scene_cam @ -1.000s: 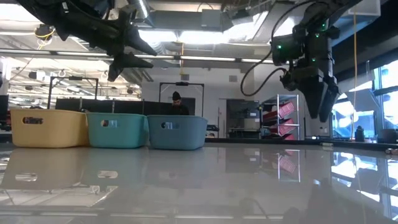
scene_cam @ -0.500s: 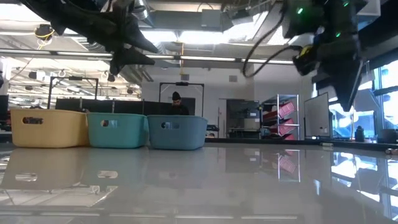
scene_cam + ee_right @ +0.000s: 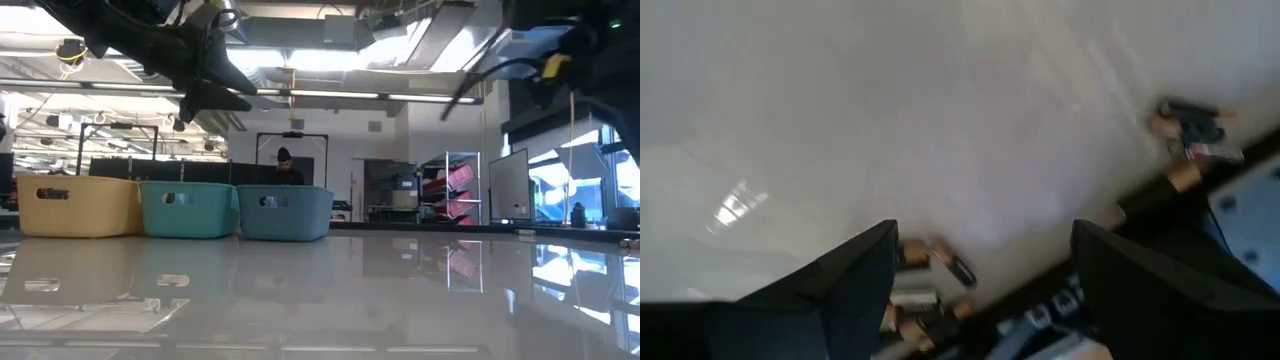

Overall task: Sort batteries
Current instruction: Put the small black battery into the yellow bin

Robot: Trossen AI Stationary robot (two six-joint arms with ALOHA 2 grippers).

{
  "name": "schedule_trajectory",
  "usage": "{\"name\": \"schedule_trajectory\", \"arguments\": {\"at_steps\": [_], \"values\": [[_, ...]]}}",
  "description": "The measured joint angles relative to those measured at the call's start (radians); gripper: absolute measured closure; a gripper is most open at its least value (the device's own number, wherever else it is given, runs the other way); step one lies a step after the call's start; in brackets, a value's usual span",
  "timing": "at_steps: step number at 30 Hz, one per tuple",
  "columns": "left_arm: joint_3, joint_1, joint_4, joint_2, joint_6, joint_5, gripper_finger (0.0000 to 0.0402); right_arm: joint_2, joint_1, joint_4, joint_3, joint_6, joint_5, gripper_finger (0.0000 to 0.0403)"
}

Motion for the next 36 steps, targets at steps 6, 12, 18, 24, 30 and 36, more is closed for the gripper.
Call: {"name": "schedule_trajectory", "arguments": {"at_steps": [6, 12, 18, 24, 30, 36], "values": [[0.000, 0.000, 0.003, 0.000, -0.003, 0.002, 0.0247, -0.001, 0.081, -0.056, -0.038, -0.037, -0.060, 0.0104], [0.000, 0.000, 0.003, 0.000, -0.012, 0.002, 0.0247, -0.001, 0.171, -0.027, -0.185, -0.070, -0.201, 0.0104], [0.000, 0.000, 0.003, 0.000, -0.033, 0.003, 0.0247, 0.021, 0.195, 0.063, -0.203, -0.088, -0.230, 0.0104], [0.000, 0.000, 0.024, 0.000, -0.034, 0.003, 0.0247, 0.097, 0.195, 0.173, -0.241, -0.099, -0.264, 0.0104], [0.000, 0.000, 0.024, 0.000, -0.054, 0.003, 0.0247, 0.171, 0.195, 0.174, -0.264, -0.180, -0.261, 0.0104], [0.000, 0.000, 0.024, 0.000, -0.068, 0.002, 0.0247, 0.210, 0.194, 0.266, -0.293, -0.202, -0.249, 0.0104]]}}
